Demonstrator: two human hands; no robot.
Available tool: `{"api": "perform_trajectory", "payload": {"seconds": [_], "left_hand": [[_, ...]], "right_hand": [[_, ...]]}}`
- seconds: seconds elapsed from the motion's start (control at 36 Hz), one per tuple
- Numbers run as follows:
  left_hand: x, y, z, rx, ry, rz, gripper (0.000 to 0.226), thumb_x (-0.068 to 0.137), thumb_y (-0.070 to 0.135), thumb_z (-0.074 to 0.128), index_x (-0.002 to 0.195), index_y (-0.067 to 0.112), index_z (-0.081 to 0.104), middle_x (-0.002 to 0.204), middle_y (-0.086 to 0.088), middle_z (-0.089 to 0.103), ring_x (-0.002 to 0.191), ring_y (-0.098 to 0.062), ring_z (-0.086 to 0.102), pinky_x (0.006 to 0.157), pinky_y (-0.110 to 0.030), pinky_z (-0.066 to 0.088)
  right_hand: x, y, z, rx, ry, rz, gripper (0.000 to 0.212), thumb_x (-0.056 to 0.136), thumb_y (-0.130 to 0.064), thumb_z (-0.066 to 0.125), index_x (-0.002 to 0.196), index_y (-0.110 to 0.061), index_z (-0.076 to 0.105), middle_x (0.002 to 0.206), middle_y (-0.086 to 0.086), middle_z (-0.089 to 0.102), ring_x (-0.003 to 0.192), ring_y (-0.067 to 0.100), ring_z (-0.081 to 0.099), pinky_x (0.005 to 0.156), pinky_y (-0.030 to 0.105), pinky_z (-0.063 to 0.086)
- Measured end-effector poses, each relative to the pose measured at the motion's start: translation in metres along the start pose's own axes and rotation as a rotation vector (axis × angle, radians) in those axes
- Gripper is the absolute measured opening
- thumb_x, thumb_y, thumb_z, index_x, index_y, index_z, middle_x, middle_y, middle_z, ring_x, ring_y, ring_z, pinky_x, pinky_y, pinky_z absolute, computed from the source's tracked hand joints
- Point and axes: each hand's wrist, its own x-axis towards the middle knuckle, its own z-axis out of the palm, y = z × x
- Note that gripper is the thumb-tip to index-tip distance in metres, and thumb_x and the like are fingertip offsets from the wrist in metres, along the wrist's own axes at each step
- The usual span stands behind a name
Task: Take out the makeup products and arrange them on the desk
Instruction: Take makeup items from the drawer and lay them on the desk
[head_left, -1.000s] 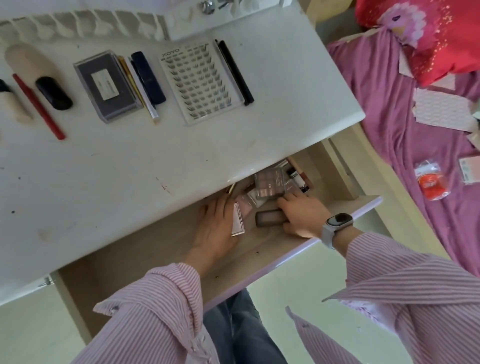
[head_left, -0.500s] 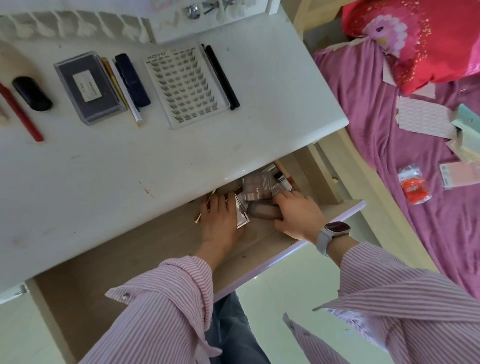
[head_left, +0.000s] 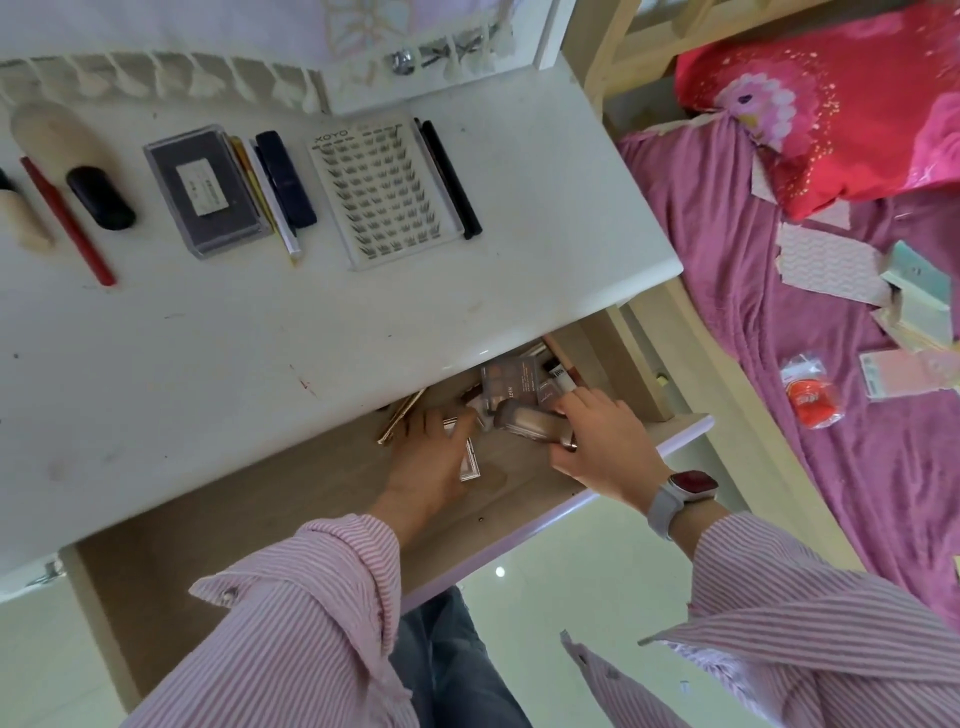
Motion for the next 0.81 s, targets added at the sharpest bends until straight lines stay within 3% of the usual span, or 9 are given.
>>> {"api": "perform_trajectory", "payload": {"seconds": [0.06, 0.14, 0.22, 0.33, 0.44, 0.53, 0.58, 0.64, 0.81], "left_hand": [[-0.01, -0.003, -0.009, -0.009, 0.068, 0.029, 0.078, 0.069, 0.059, 0.066, 0.133, 0.027, 0.035, 0.111, -0.014, 0.05, 0.099, -0.035, 0.053, 0.085, -0.039, 0.042], [-0.035, -0.009, -0.029, -0.012, 0.099, 0.069, 0.084, 0.061, 0.045, 0.075, 0.127, 0.029, 0.026, 0.106, -0.012, 0.052, 0.094, -0.032, 0.054, 0.075, -0.036, 0.045], [-0.062, -0.021, -0.049, 0.041, 0.219, 0.087, 0.089, 0.043, 0.041, 0.078, 0.121, 0.025, 0.038, 0.091, -0.009, 0.055, 0.077, -0.028, 0.056, 0.068, -0.035, 0.045], [-0.094, -0.038, -0.077, 0.013, 0.368, 0.052, 0.089, 0.044, 0.043, 0.076, 0.123, 0.022, 0.043, 0.095, -0.008, 0.056, 0.084, -0.028, 0.056, 0.077, -0.038, 0.046], [-0.116, -0.065, -0.108, -0.056, 0.382, -0.107, 0.091, 0.048, 0.037, 0.08, 0.125, 0.024, 0.035, 0.101, -0.013, 0.057, 0.089, -0.032, 0.057, 0.079, -0.04, 0.045], [-0.13, -0.094, -0.129, -0.121, 0.383, -0.292, 0.087, 0.062, 0.037, 0.076, 0.135, 0.027, 0.029, 0.117, -0.01, 0.05, 0.108, -0.028, 0.048, 0.093, -0.038, 0.036], [-0.138, -0.117, -0.139, -0.177, 0.418, -0.405, 0.084, 0.067, 0.036, 0.072, 0.138, 0.026, 0.029, 0.121, -0.009, 0.046, 0.113, -0.025, 0.044, 0.097, -0.036, 0.032], [-0.144, -0.142, -0.146, -0.199, 0.454, -0.497, 0.083, 0.065, 0.034, 0.071, 0.137, 0.025, 0.03, 0.119, -0.01, 0.047, 0.111, -0.026, 0.044, 0.095, -0.038, 0.034], [-0.156, -0.216, -0.15, -0.249, 0.492, -0.737, 0.085, 0.063, 0.034, 0.073, 0.136, 0.024, 0.03, 0.115, -0.014, 0.048, 0.106, -0.032, 0.046, 0.089, -0.041, 0.037]], "right_hand": [[-0.004, -0.003, -0.002, 0.035, 0.037, -0.013, 0.033, 0.085, -0.029, 0.053, 0.115, -0.017, 0.051, 0.113, -0.001, 0.053, 0.103, 0.016, 0.046, 0.077, 0.022, 0.026], [-0.009, -0.012, -0.008, 0.094, 0.075, -0.028, 0.03, 0.085, -0.027, 0.055, 0.112, -0.015, 0.053, 0.109, -0.001, 0.054, 0.099, 0.014, 0.046, 0.077, 0.02, 0.025], [-0.008, -0.029, -0.019, 0.139, 0.088, -0.051, 0.026, 0.081, -0.024, 0.06, 0.104, -0.012, 0.057, 0.099, 0.002, 0.057, 0.091, 0.018, 0.05, 0.078, 0.024, 0.035], [-0.001, -0.06, -0.033, 0.204, 0.115, -0.122, 0.028, 0.074, -0.021, 0.067, 0.099, -0.008, 0.061, 0.089, 0.003, 0.059, 0.083, 0.021, 0.055, 0.072, 0.029, 0.043], [0.013, -0.102, -0.05, 0.269, 0.16, -0.195, 0.029, 0.078, -0.021, 0.065, 0.104, -0.009, 0.059, 0.094, 0.004, 0.057, 0.087, 0.02, 0.052, 0.077, 0.031, 0.045], [0.029, -0.139, -0.057, 0.302, 0.166, -0.244, 0.03, 0.08, -0.02, 0.065, 0.105, -0.006, 0.058, 0.096, 0.006, 0.055, 0.09, 0.02, 0.051, 0.077, 0.033, 0.047], [0.04, -0.165, -0.058, 0.307, 0.146, -0.26, 0.031, 0.084, -0.022, 0.061, 0.11, -0.006, 0.055, 0.101, 0.006, 0.053, 0.095, 0.019, 0.049, 0.078, 0.027, 0.042], [0.051, -0.192, -0.056, 0.317, 0.125, -0.269, 0.033, 0.087, -0.025, 0.057, 0.114, -0.006, 0.053, 0.105, 0.007, 0.052, 0.1, 0.019, 0.047, 0.078, 0.025, 0.038], [0.08, -0.272, -0.045, 0.32, 0.084, -0.284, 0.033, 0.09, -0.025, 0.052, 0.115, -0.004, 0.051, 0.11, 0.011, 0.051, 0.104, 0.024, 0.046, 0.09, 0.034, 0.04]]}}
